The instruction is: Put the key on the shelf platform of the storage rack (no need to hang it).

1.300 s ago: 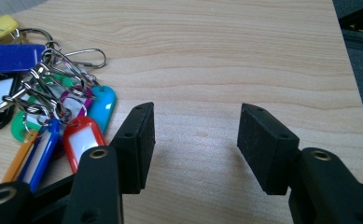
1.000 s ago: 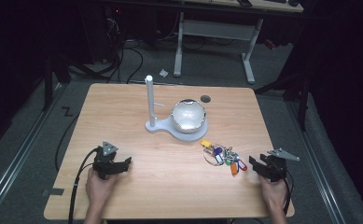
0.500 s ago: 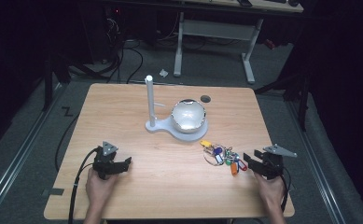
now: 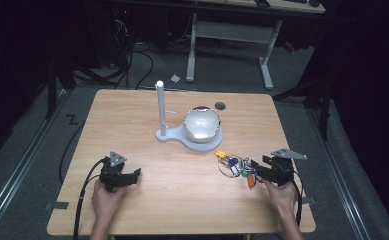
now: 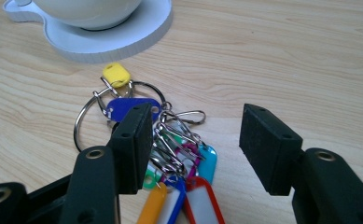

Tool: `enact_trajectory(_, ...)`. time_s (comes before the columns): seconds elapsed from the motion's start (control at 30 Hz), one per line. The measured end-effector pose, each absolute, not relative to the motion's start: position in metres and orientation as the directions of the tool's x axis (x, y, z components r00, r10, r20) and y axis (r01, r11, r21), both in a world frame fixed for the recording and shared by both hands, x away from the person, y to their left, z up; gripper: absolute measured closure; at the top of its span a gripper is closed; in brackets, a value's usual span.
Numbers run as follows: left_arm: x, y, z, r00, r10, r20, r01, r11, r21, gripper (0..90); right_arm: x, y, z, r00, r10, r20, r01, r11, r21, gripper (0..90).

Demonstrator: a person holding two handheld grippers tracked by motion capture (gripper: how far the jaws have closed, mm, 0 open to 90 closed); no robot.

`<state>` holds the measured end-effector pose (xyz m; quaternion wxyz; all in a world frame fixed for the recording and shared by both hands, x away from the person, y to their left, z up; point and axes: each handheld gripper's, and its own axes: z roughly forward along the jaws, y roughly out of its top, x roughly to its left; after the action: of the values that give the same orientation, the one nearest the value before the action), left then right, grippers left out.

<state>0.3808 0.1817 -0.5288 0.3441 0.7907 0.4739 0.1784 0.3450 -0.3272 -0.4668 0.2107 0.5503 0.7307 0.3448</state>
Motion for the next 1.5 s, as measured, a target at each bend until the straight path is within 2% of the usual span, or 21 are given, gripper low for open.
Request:
enact_trajectory(0.53,0.381,0.182,-0.529,0.487,0.872,-0.044,0.627,-0.314,0.713,22.9,0.370,-0.304,-0.481,-0.353,0.933,0.078,0.699,0.207,0.685,44.9)
enact_trajectory(1.03,0.381,0.182,-0.529,0.487,0.872,-0.044,0.627,-0.314,0.713,22.9,0.385,-0.302,-0.498,-0.335,0.939,0.079,0.743,0.211,0.635,45.7)
enact_trajectory(1.37,0.381,0.182,-0.529,0.488,0.872,-0.044,0.626,-0.315,0.713,22.9,0.389,-0.299,-0.504,-0.344,0.936,0.072,0.756,0.230,0.613,50.3)
enact_trajectory(1.5,0.381,0.182,-0.529,0.488,0.872,-0.044,0.626,-0.315,0.713,22.8,0.390,-0.298,-0.506,-0.351,0.933,0.080,0.761,0.234,0.605,55.0)
